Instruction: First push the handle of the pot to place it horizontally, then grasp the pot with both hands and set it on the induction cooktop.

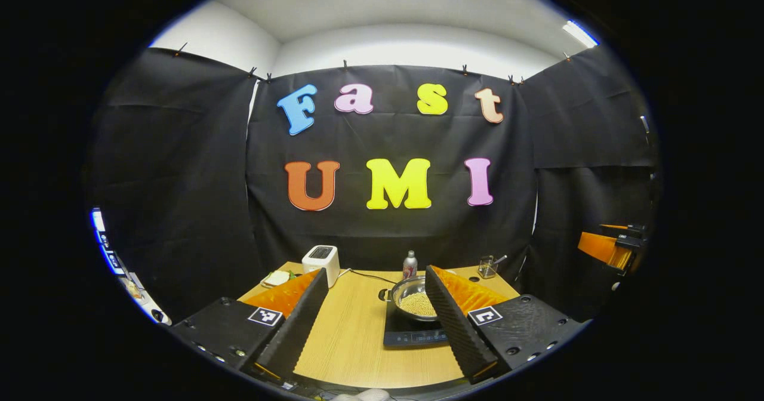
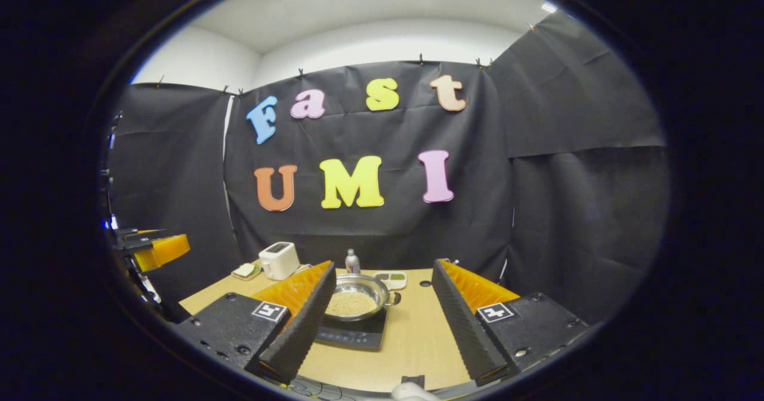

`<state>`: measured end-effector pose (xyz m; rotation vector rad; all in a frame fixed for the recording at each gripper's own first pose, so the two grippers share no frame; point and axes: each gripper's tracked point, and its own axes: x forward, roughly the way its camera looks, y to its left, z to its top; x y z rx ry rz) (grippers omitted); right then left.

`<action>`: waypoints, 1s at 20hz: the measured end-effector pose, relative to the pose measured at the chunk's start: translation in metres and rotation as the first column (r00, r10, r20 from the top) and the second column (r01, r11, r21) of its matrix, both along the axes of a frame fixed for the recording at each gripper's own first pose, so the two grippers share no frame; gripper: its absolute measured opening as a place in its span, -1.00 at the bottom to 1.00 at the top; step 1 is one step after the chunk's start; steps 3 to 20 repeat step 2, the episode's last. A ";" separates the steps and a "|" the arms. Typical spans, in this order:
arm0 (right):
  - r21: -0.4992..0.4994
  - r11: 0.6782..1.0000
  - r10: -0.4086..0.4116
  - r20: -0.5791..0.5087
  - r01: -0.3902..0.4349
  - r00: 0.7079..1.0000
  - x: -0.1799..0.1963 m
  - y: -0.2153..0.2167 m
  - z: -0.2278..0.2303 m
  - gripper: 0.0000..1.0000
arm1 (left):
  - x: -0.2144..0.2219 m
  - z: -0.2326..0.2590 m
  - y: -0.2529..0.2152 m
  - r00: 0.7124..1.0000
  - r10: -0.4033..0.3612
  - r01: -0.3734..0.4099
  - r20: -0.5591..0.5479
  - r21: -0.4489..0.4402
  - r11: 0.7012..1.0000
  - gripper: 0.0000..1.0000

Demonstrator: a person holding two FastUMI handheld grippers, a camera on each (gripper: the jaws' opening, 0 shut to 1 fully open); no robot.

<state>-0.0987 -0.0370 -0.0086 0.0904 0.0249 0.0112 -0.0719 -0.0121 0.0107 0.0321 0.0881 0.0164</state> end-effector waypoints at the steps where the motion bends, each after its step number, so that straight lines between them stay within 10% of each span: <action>1: -0.006 1.000 -0.005 0.005 0.005 1.000 0.009 0.001 0.002 1.00 | 0.009 0.002 0.003 1.000 0.001 -0.001 0.003 0.001 1.000 0.94; 20: -0.010 1.000 -0.011 0.008 0.012 1.000 0.017 0.004 0.007 1.00 | 0.018 0.002 0.006 1.000 -0.002 0.002 0.000 -0.004 1.000 0.94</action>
